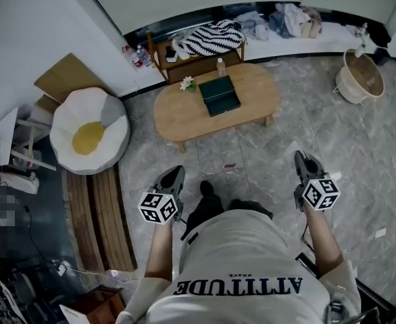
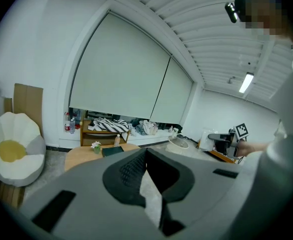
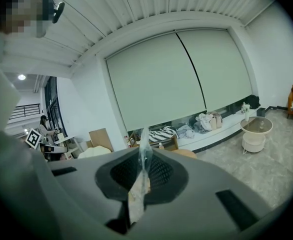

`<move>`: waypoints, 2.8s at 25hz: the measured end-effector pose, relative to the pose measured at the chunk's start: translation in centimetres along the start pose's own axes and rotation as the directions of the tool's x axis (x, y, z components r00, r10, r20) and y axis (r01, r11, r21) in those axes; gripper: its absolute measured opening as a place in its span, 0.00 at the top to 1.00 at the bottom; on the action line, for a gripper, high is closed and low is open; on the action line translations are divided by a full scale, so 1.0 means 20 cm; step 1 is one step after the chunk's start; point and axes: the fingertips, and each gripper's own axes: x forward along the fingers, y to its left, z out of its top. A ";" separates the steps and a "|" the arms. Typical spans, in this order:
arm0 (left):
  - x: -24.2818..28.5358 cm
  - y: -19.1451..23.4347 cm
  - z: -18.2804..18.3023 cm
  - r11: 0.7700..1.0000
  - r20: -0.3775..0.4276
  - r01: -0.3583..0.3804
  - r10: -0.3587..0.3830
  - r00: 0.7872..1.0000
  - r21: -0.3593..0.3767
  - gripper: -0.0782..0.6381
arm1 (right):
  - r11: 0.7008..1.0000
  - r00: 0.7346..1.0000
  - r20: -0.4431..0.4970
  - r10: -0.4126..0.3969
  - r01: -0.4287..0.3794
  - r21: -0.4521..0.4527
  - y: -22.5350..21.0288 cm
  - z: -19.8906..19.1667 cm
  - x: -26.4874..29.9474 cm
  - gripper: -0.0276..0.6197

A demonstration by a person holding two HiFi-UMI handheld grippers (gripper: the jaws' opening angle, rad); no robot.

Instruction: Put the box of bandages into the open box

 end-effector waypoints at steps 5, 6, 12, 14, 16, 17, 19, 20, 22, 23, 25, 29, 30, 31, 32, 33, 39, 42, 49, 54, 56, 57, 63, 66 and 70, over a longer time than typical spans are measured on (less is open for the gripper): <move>0.00 0.05 0.04 1.000 0.005 -0.008 0.008 1.000 -0.006 0.86 | 1.000 1.000 0.005 0.004 -0.004 -0.004 0.02 0.04 0.06 0.91; 0.00 0.07 0.05 1.000 0.006 -0.009 0.009 1.000 -0.005 0.86 | 1.000 1.000 0.004 0.005 -0.005 -0.004 0.03 0.04 0.07 0.91; 0.10 0.19 0.11 1.000 0.001 0.007 -0.007 1.000 -0.011 0.86 | 1.000 1.000 -0.012 -0.011 0.011 -0.003 0.05 0.06 0.20 0.91; 0.14 0.24 0.13 1.000 0.000 0.015 -0.015 1.000 -0.016 0.86 | 1.000 1.000 -0.018 -0.018 0.018 -0.010 0.05 0.07 0.25 0.91; 0.18 0.29 0.15 1.000 0.001 0.020 -0.020 1.000 -0.022 0.86 | 1.000 0.999 -0.024 -0.027 0.027 -0.017 0.05 0.09 0.31 0.91; 0.20 0.32 0.16 0.999 0.001 0.022 -0.022 1.000 -0.025 0.86 | 0.999 0.999 -0.027 -0.031 0.031 -0.019 0.06 0.10 0.34 0.91; 0.24 0.39 0.19 0.999 0.002 0.026 -0.025 1.000 -0.029 0.86 | 0.999 0.999 -0.029 -0.037 0.036 -0.025 0.07 0.13 0.41 0.91; 0.26 0.43 0.20 0.999 0.004 0.026 -0.026 1.000 -0.030 0.86 | 0.999 0.999 -0.029 -0.038 0.037 -0.027 0.08 0.14 0.45 0.91; 0.30 0.51 0.24 0.999 0.008 0.027 -0.027 1.000 -0.032 0.86 | 0.999 0.999 -0.032 -0.036 0.035 -0.032 0.10 0.17 0.53 0.91; 0.32 0.54 0.26 0.999 0.010 0.028 -0.027 1.000 -0.035 0.86 | 0.999 0.999 -0.037 -0.035 0.034 -0.035 0.12 0.18 0.57 0.91; 0.36 0.62 0.30 0.999 0.010 0.030 -0.030 1.000 -0.041 0.86 | 0.999 0.998 -0.047 -0.033 0.031 -0.040 0.14 0.20 0.66 0.91; 0.45 0.76 0.38 0.998 -0.001 0.043 -0.043 0.999 -0.037 0.86 | 0.998 0.998 -0.063 -0.027 0.024 -0.050 0.21 0.25 0.85 0.91; 0.47 0.79 0.40 0.998 -0.004 0.046 -0.046 0.999 -0.032 0.86 | 0.998 0.998 -0.065 -0.025 0.022 -0.052 0.22 0.26 0.89 0.91; 0.48 0.82 0.42 0.999 -0.005 0.048 -0.048 0.999 -0.025 0.86 | 0.998 0.998 -0.067 -0.023 0.019 -0.054 0.24 0.27 0.93 0.91; 0.49 0.85 0.45 0.999 -0.006 0.050 -0.050 0.999 -0.019 0.86 | 0.998 0.998 -0.067 -0.020 0.016 -0.056 0.26 0.28 0.97 0.91; 0.50 0.89 0.48 0.999 -0.006 0.052 -0.052 0.999 -0.015 0.86 | 0.998 0.998 -0.066 -0.018 0.014 -0.059 0.28 0.30 1.01 0.91; 0.61 1.10 0.55 0.997 -0.009 0.074 -0.074 0.997 -0.007 0.86 | 0.997 0.998 -0.055 -0.034 0.030 -0.073 0.36 0.34 1.19 0.91; 0.66 1.15 0.55 0.996 -0.017 0.091 -0.092 0.996 -0.008 0.86 | 0.996 0.997 -0.061 -0.047 0.043 -0.075 0.38 0.33 1.23 0.91; 0.74 1.22 0.61 0.993 -0.027 0.117 -0.117 0.993 -0.006 0.86 | 0.996 0.996 -0.065 -0.063 0.058 -0.068 0.39 0.34 1.32 0.91; 0.79 1.23 0.63 0.992 -0.033 0.128 -0.128 0.991 -0.008 0.86 | 0.996 0.995 -0.073 -0.060 0.056 -0.064 0.38 0.34 1.37 0.91; 0.81 1.23 0.62 0.992 -0.038 0.129 -0.129 0.991 -0.008 0.86 | 0.997 0.995 -0.087 -0.053 0.047 -0.067 0.38 0.32 1.38 0.91; 0.83 1.23 0.61 0.992 -0.043 0.129 -0.129 0.991 -0.010 0.86 | 0.997 0.994 -0.095 -0.050 0.043 -0.069 0.37 0.30 1.39 0.91; 0.93 1.18 0.58 0.994 -0.057 0.110 -0.112 0.992 -0.027 0.86 | 0.998 0.993 -0.113 -0.037 0.030 -0.062 0.25 0.31 1.43 0.91; 1.00 1.16 0.58 0.996 -0.055 0.079 -0.081 0.995 -0.035 0.86 | 0.998 0.992 -0.126 -0.007 0.000 -0.057 0.16 0.34 1.50 0.91; 1.09 1.15 0.62 0.998 -0.030 0.028 -0.030 0.999 -0.057 0.86 | 0.997 0.986 -0.160 0.039 -0.048 -0.053 0.06 0.37 1.63 0.91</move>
